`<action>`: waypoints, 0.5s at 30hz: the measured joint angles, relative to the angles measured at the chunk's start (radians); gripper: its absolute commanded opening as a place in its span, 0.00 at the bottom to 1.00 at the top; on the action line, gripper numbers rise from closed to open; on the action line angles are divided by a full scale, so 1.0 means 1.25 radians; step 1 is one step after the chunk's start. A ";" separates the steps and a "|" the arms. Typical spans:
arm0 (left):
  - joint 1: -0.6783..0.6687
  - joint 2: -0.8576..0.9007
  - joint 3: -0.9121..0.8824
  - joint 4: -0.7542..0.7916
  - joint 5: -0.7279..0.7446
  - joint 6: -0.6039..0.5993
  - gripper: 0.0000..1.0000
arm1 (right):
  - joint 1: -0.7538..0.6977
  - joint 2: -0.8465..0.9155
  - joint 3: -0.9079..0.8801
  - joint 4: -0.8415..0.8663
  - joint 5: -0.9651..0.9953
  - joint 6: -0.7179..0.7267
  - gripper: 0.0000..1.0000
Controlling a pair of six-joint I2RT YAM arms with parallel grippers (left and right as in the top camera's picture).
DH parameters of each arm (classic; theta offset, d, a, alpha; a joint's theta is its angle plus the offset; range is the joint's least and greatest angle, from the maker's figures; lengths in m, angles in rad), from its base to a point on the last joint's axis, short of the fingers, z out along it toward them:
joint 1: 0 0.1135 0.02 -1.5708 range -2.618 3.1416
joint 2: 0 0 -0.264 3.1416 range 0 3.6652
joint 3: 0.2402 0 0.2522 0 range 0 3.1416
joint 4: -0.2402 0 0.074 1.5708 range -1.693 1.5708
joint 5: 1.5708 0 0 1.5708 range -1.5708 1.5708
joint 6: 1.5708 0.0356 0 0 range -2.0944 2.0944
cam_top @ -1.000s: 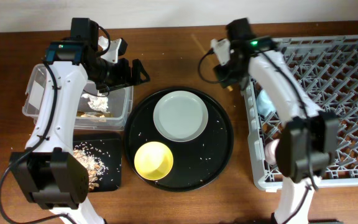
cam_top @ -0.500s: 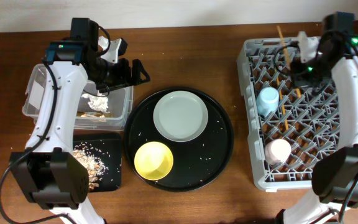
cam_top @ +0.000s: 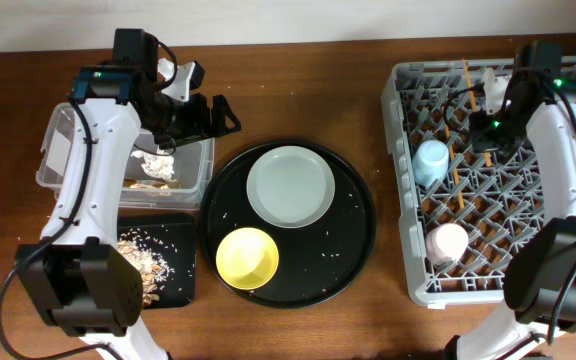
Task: Sort waste into correct bins and load items into the dishwasher rack
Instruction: 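Insert the chopstick upright into the rack with the right gripper and release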
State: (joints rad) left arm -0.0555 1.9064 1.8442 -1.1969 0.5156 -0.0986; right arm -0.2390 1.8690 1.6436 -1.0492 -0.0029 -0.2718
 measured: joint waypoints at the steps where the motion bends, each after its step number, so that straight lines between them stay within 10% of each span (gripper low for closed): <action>1: 0.000 0.000 0.000 -0.001 0.000 0.000 1.00 | 0.000 0.000 -0.011 0.009 0.002 0.000 0.04; 15: 0.000 0.000 0.000 0.000 0.000 0.000 1.00 | 0.000 0.000 -0.047 0.027 0.005 -0.001 0.04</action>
State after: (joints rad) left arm -0.0555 1.9064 1.8442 -1.1973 0.5156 -0.0986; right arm -0.2390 1.8694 1.5852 -1.0161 0.0036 -0.2729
